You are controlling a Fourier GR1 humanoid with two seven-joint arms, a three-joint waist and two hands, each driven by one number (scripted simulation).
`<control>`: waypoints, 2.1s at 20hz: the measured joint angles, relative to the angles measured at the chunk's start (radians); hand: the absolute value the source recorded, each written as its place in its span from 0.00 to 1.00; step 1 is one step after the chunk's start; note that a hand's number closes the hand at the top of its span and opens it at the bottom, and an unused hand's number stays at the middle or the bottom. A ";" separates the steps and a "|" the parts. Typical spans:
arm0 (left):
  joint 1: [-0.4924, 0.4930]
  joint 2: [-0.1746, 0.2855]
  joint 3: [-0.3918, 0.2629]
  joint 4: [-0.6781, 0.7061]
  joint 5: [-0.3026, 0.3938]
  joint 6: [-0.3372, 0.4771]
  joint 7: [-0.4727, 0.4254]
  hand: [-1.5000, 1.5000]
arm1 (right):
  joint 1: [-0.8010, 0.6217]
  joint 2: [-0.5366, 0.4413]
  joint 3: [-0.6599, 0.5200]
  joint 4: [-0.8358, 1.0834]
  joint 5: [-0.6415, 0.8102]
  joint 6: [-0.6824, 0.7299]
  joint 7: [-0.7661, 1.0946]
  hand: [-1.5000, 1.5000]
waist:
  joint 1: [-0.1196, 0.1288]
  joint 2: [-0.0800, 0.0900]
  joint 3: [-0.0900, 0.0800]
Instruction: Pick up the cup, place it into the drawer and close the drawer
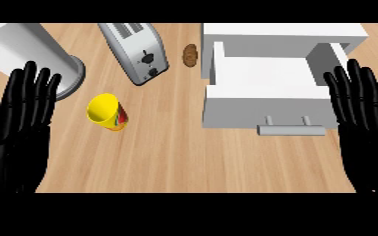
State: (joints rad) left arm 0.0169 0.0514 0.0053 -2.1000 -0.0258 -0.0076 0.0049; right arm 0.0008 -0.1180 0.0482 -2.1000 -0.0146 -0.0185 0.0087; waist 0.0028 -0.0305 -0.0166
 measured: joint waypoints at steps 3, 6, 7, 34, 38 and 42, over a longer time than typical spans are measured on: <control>-0.016 0.016 0.014 -0.004 0.038 -0.028 0.007 0.00 | 0.000 0.005 -0.002 -0.014 0.016 -0.007 0.001 0.00 | -0.002 0.016 0.009; -0.082 0.041 0.029 0.051 0.082 -0.068 0.011 0.00 | -0.002 0.001 -0.033 -0.004 0.004 -0.004 -0.011 0.00 | -0.005 0.024 0.013; -0.085 0.028 0.032 0.068 0.119 -0.071 0.029 0.00 | 0.002 -0.014 -0.037 -0.004 0.004 0.009 -0.001 0.00 | -0.007 0.026 0.014; -0.109 0.093 0.252 0.749 0.200 -0.151 -0.260 0.00 | -0.024 -0.042 -0.107 0.094 0.012 0.112 -0.022 0.00 | -0.007 0.032 0.016; -0.131 0.103 0.263 0.887 0.164 -0.138 -0.338 0.00 | -0.018 -0.037 -0.117 0.092 0.008 0.118 -0.020 0.00 | -0.007 0.032 0.016; -0.185 0.124 0.282 1.073 0.135 -0.133 -0.449 0.00 | -0.048 -0.036 -0.127 0.123 0.013 0.122 -0.023 0.00 | -0.007 0.032 0.016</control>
State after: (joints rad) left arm -0.1682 0.1757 0.2876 -1.0265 0.1094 -0.1410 -0.4439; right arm -0.0474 -0.1540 -0.0787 -1.9773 -0.0012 0.1032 -0.0148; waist -0.0047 0.0015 -0.0004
